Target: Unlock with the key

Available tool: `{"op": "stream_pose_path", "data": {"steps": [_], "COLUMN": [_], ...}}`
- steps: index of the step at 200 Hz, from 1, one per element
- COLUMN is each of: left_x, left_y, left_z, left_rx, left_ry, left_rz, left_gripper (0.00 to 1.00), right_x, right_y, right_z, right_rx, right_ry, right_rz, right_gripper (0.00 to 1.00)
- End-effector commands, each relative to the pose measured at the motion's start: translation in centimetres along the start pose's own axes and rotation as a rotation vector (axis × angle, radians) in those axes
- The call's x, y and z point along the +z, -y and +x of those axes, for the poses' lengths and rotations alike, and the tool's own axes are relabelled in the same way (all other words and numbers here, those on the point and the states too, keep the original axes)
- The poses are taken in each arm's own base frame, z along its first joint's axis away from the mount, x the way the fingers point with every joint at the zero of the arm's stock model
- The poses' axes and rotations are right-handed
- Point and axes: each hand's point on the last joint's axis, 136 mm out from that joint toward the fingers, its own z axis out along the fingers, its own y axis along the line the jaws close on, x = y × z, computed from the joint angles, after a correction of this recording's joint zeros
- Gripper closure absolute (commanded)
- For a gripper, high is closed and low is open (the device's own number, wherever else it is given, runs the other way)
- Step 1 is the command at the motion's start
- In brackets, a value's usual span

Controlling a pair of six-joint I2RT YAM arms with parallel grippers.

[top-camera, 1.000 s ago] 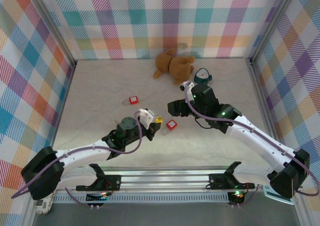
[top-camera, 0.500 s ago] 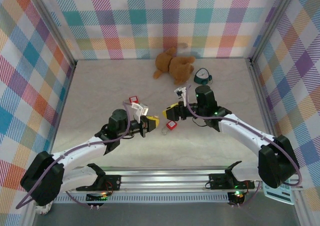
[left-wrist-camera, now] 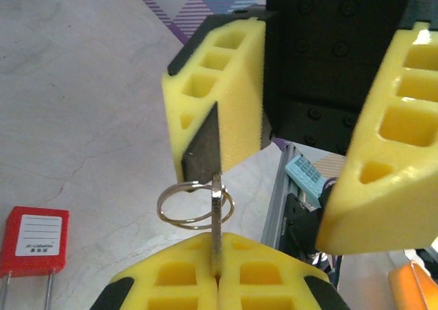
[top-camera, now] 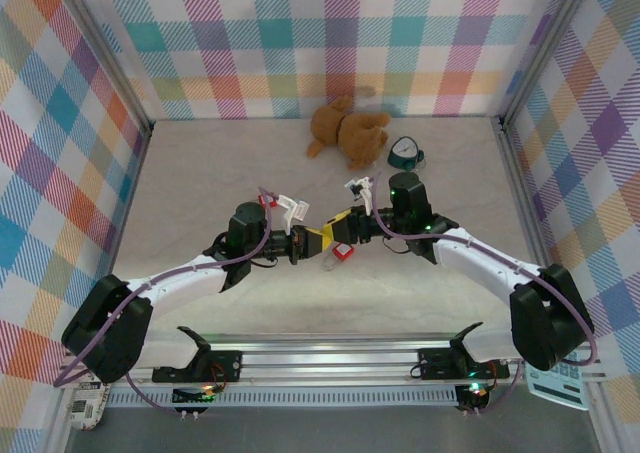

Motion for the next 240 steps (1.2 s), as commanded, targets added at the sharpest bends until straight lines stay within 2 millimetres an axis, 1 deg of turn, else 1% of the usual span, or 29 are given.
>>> {"op": "stream_pose_path", "data": {"steps": [1,23,39,52,78,91,97,102,108,118,130,159,172,185,192,205,216,232,240], "left_x": [-0.1,-0.1,-0.1,-0.1,0.1,0.1,0.2,0.2,0.1,0.0,-0.1,-0.6,-0.7,-1.0,-1.2,-2.0,-3.0,-5.2,-6.4], "left_y": [1.8,2.0,2.0,2.0,1.8,1.5,1.5,1.3,1.2,1.3,1.3,1.4,1.3,1.3,1.1,0.5,-0.5,-2.7,-3.6], "left_z": [-1.9,-1.9,-2.0,-2.0,-1.9,-1.9,-1.9,-1.9,-1.9,-2.0,-1.9,-2.0,-2.2,-2.2,-2.3,-2.6,-3.1,-4.8,-5.4], "left_rx": [0.043,0.048,0.048,0.047,0.040,0.037,0.038,0.036,0.035,0.040,0.045,0.073,0.084,0.102,0.111,0.134,0.145,0.120,0.105], "left_ry": [0.030,0.026,0.025,0.026,0.013,0.009,0.010,0.010,0.010,0.012,0.011,0.014,0.017,0.013,0.015,0.035,0.076,0.196,0.246], "left_rz": [0.071,0.078,0.082,0.080,0.071,0.061,0.057,0.048,0.041,0.035,0.025,0.006,-0.011,-0.032,-0.058,-0.132,-0.222,-0.412,-0.494], "left_gripper": [1.00,1.00,1.00,1.00,1.00,0.93,0.90,0.86,0.83,0.80,0.73,0.62,0.53,0.49,0.43,0.36,0.31,0.30,0.33], "right_x": [0.4,0.7,0.8,0.8,0.7,0.6,0.5,0.4,0.3,0.1,-0.2,-0.9,-1.2,-1.8,-2.1,-3.0,-3.8,-4.8,-5.3], "right_y": [-0.3,-0.2,-0.3,-0.3,-0.7,-0.7,-0.8,-0.9,-0.9,-0.7,-0.2,0.3,0.5,1.3,1.7,2.5,3.0,3.7,4.0], "right_z": [-0.1,-0.1,0.0,0.1,0.3,0.3,0.2,0.3,0.1,-0.1,-0.4,-1.8,-2.3,-2.9,-3.1,-3.5,-3.7,-3.7,-3.7], "right_rx": [-0.002,0.013,0.015,0.015,0.020,0.026,0.027,0.030,0.032,0.032,0.034,0.043,0.046,0.046,0.042,0.033,0.022,0.015,0.013], "right_ry": [0.004,-0.002,-0.009,-0.010,-0.011,-0.006,-0.004,-0.004,0.005,0.018,0.044,0.116,0.139,0.164,0.174,0.196,0.214,0.233,0.247], "right_rz": [-0.043,-0.060,-0.073,-0.072,-0.087,-0.077,-0.077,-0.075,-0.065,-0.042,0.008,0.081,0.113,0.188,0.230,0.315,0.372,0.444,0.475], "right_gripper": [0.59,0.62,0.68,0.75,0.86,0.91,0.93,0.94,0.95,0.95,0.95,0.96,0.97,0.98,0.98,0.98,0.98,0.98,0.98]}}
